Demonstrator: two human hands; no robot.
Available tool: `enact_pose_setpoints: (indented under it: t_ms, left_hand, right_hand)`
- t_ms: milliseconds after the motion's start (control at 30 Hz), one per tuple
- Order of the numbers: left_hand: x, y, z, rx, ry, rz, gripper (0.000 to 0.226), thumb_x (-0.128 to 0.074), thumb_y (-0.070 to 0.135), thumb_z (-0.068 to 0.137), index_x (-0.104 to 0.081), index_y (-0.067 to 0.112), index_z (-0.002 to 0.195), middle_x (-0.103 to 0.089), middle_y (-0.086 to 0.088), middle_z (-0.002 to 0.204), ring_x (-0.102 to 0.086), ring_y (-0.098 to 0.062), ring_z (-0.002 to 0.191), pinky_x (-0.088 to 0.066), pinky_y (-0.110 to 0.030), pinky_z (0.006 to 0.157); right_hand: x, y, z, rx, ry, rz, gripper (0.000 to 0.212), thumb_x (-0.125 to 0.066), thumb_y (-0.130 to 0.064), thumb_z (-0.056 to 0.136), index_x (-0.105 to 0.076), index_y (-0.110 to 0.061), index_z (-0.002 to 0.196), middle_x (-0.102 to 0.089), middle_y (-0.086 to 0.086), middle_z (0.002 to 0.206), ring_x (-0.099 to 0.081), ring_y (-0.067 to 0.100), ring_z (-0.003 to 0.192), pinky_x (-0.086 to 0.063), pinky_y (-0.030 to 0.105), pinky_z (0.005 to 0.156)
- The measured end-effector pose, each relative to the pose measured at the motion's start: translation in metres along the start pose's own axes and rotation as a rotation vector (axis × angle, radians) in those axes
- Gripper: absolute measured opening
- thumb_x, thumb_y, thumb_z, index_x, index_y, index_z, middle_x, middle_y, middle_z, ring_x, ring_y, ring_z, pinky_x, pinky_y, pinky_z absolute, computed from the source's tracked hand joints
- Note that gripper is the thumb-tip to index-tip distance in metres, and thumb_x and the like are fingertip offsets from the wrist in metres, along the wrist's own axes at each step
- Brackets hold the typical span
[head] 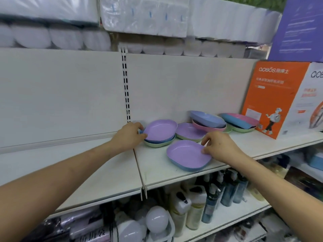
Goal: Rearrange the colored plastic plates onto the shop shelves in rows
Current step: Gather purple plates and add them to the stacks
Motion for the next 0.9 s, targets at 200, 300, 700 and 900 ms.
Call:
enact_pose_setpoints:
  t_ms: [200, 300, 700, 900]
  left_hand:
    - [-0.001, 0.001, 0.002, 0.040, 0.014, -0.024, 0.032, -0.066, 0.036, 0.094, -0.065, 0.019, 0.122, -0.065, -0.002, 0.102, -0.062, -0.024, 0.095, -0.051, -0.034, 0.084]
    - [-0.003, 0.005, 0.007, 0.038, 0.007, -0.005, 0.032, -0.066, 0.038, 0.093, -0.066, 0.020, 0.120, -0.064, -0.004, 0.108, -0.063, -0.024, 0.097, -0.052, -0.035, 0.084]
    - [-0.013, 0.010, 0.032, 0.094, -0.020, 0.122, 0.017, -0.066, 0.026, 0.081, -0.069, 0.010, 0.083, -0.068, -0.009, 0.090, -0.067, -0.031, 0.084, -0.051, -0.033, 0.067]
    - [-0.016, 0.007, 0.044, 0.167, -0.024, 0.158, 0.016, -0.069, 0.024, 0.080, -0.065, 0.016, 0.093, -0.065, -0.003, 0.094, -0.065, -0.027, 0.087, -0.047, -0.029, 0.065]
  right_hand:
    - [0.003, -0.005, 0.006, 0.072, 0.045, -0.050, 0.017, -0.074, -0.014, 0.080, -0.074, -0.027, 0.090, -0.069, -0.007, 0.082, -0.066, 0.021, 0.079, -0.040, 0.027, 0.057]
    - [0.008, -0.008, 0.006, 0.091, 0.074, -0.091, 0.019, -0.075, -0.016, 0.084, -0.077, -0.024, 0.101, -0.070, -0.006, 0.090, -0.066, 0.021, 0.089, -0.046, 0.030, 0.069]
    - [0.037, -0.002, 0.006, 0.143, 0.208, -0.056, 0.016, -0.072, -0.015, 0.081, -0.072, -0.030, 0.081, -0.071, -0.010, 0.075, -0.067, 0.016, 0.076, -0.057, 0.036, 0.070]
    - [0.046, 0.012, 0.008, 0.135, 0.212, 0.057, 0.018, -0.070, -0.007, 0.084, -0.073, -0.024, 0.089, -0.072, -0.009, 0.075, -0.063, 0.001, 0.068, -0.042, 0.018, 0.059]
Point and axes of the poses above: each hand's wrist, its own z-axis towards the middle knuckle, its own x-axis out of the back of the hand, y = z × x, the point moved 8 cm from there along z, towards the middle knuckle
